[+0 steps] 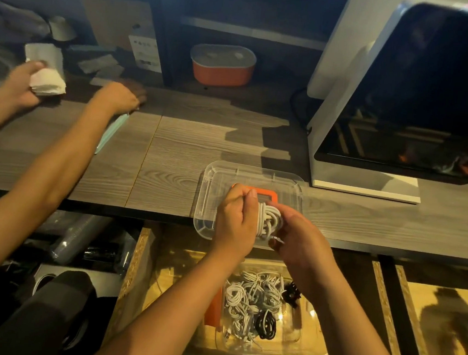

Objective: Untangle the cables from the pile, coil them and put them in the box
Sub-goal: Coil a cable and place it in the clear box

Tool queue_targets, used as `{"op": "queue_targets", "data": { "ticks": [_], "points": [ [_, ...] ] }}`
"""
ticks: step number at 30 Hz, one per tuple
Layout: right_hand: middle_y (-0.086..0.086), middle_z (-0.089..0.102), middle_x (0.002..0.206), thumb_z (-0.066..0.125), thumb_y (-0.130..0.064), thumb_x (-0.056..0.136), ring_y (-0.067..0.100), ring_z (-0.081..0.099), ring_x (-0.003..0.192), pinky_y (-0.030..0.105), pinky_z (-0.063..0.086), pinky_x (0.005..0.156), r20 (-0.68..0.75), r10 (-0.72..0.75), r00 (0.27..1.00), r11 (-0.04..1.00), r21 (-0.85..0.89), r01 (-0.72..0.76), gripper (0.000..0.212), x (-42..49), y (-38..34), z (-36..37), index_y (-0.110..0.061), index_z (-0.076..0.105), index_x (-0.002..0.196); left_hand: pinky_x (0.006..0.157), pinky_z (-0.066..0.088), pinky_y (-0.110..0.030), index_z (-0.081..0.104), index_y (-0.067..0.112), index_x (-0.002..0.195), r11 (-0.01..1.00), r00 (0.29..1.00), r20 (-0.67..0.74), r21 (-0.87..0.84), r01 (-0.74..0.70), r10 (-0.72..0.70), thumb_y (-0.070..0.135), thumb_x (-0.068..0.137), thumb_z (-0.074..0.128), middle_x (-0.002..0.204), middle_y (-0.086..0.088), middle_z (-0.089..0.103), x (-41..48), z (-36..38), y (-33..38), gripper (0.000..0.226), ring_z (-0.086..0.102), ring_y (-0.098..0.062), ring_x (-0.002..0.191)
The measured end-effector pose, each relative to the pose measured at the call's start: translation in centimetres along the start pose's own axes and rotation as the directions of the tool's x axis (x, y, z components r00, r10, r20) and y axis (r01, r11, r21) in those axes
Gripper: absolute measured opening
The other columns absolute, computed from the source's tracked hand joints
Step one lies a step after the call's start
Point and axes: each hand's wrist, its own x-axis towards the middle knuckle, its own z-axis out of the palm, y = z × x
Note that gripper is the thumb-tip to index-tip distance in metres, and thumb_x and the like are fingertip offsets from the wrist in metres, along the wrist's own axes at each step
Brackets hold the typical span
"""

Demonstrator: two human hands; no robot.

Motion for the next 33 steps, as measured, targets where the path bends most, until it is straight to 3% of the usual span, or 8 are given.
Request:
{"op": "queue_targets", "data": {
  "ticks": [4, 9, 12, 17, 21, 25, 30, 33],
  "points": [
    [0.015, 0.063, 0.092, 0.056, -0.032, 0.083, 0.019, 0.059, 0.080, 0.029, 0.047, 0.072, 0.085, 0.121, 0.989, 0.984, 0.118, -0.131, 0.048, 0.6, -0.4, -0.9, 0.006, 0.062, 0.111, 0.059, 0.033, -0.011, 0.046, 0.016, 0.072, 0.982, 0.979, 0.076, -0.028, -0.189, 0.190, 0.031, 0.095, 0.032, 0.071, 0.013, 0.042, -0.4, -0.2, -0.3, 0.031, 0.044, 0.000, 0.064],
    [0.013, 0.064, 0.090, 0.058, -0.021, 0.085, 0.019, 0.060, 0.081, 0.031, 0.050, 0.077, 0.289, 0.276, 0.917, 0.955, 0.029, -0.296, 0.031, 0.9, -0.8, -2.2, 0.004, 0.064, 0.102, 0.060, 0.033, -0.016, 0.053, 0.004, 0.067, 0.949, 0.936, 0.158, -0.013, -0.315, 0.313, 0.034, 0.100, 0.032, 0.074, 0.004, 0.044, -1.0, -0.2, -1.1, 0.050, 0.041, -0.005, 0.064],
    [0.013, 0.062, 0.089, 0.059, -0.019, 0.085, 0.020, 0.061, 0.081, 0.034, 0.050, 0.080, 0.320, 0.280, 0.905, 0.954, 0.009, -0.298, 0.026, 1.0, -0.8, -2.8, 0.001, 0.062, 0.101, 0.056, 0.034, -0.018, 0.051, 0.010, 0.072, 0.955, 0.943, 0.153, -0.021, -0.295, 0.295, 0.027, 0.097, 0.035, 0.070, 0.006, 0.043, -1.5, 0.1, -1.1, 0.035, 0.043, -0.007, 0.060],
    [0.013, 0.065, 0.081, 0.051, -0.010, 0.094, 0.021, 0.063, 0.075, 0.032, 0.055, 0.073, 0.147, 0.243, 0.959, 0.967, -0.114, -0.228, 0.018, 1.2, -1.1, -1.8, 0.003, 0.063, 0.091, 0.056, 0.037, -0.021, 0.043, 0.023, 0.069, 0.997, 0.994, 0.100, -0.070, -0.024, 0.031, 0.042, 0.094, 0.029, 0.064, 0.007, 0.045, -2.3, 0.5, -1.3, 0.034, 0.046, -0.007, 0.059],
    [0.017, 0.061, 0.082, 0.047, -0.012, 0.097, 0.028, 0.056, 0.076, 0.036, 0.047, 0.073, 0.019, 0.171, 0.985, 0.970, -0.179, -0.165, 0.022, 1.3, -0.8, -0.8, 0.004, 0.062, 0.091, 0.057, 0.043, -0.023, 0.050, 0.023, 0.066, 0.968, 0.966, 0.132, -0.084, 0.235, -0.223, 0.036, 0.100, 0.034, 0.062, 0.003, 0.055, -2.4, 0.8, -1.0, 0.040, 0.054, -0.001, 0.056],
    [0.011, 0.060, 0.070, 0.044, -0.012, 0.098, 0.019, 0.057, 0.061, 0.033, 0.048, 0.063, -0.040, 0.182, 0.982, 0.980, -0.072, -0.185, 0.023, 1.4, -0.5, -1.0, -0.001, 0.059, 0.084, 0.069, 0.048, -0.040, 0.057, 0.017, 0.068, 0.959, 0.944, 0.220, -0.082, 0.270, -0.246, 0.038, 0.100, 0.032, 0.069, -0.008, 0.063, -2.2, 0.8, -1.0, 0.046, 0.062, -0.024, 0.071],
    [0.007, 0.055, 0.063, 0.042, -0.005, 0.095, 0.015, 0.053, 0.055, 0.026, 0.045, 0.051, -0.047, 0.283, 0.958, 0.941, 0.208, -0.268, 0.025, 1.4, 0.2, -0.3, -0.005, 0.056, 0.075, 0.060, 0.045, -0.015, 0.060, 0.013, 0.070, 0.897, 0.905, 0.191, -0.161, 0.412, -0.381, 0.036, 0.101, 0.034, 0.069, -0.002, 0.064, -3.5, 1.3, -0.9, 0.046, 0.060, 0.002, 0.061],
    [0.009, 0.059, 0.067, 0.048, -0.009, 0.093, 0.014, 0.058, 0.058, 0.026, 0.048, 0.055, -0.142, 0.219, 0.965, 0.976, 0.017, -0.219, 0.021, 1.0, 1.9, -0.2, -0.001, 0.062, 0.080, 0.054, 0.043, -0.016, 0.053, 0.016, 0.064, 0.812, 0.829, 0.123, -0.169, 0.559, -0.546, 0.035, 0.100, 0.036, 0.062, 0.004, 0.058, -4.4, 1.6, -1.5, 0.044, 0.057, 0.002, 0.054]
  ]
}}
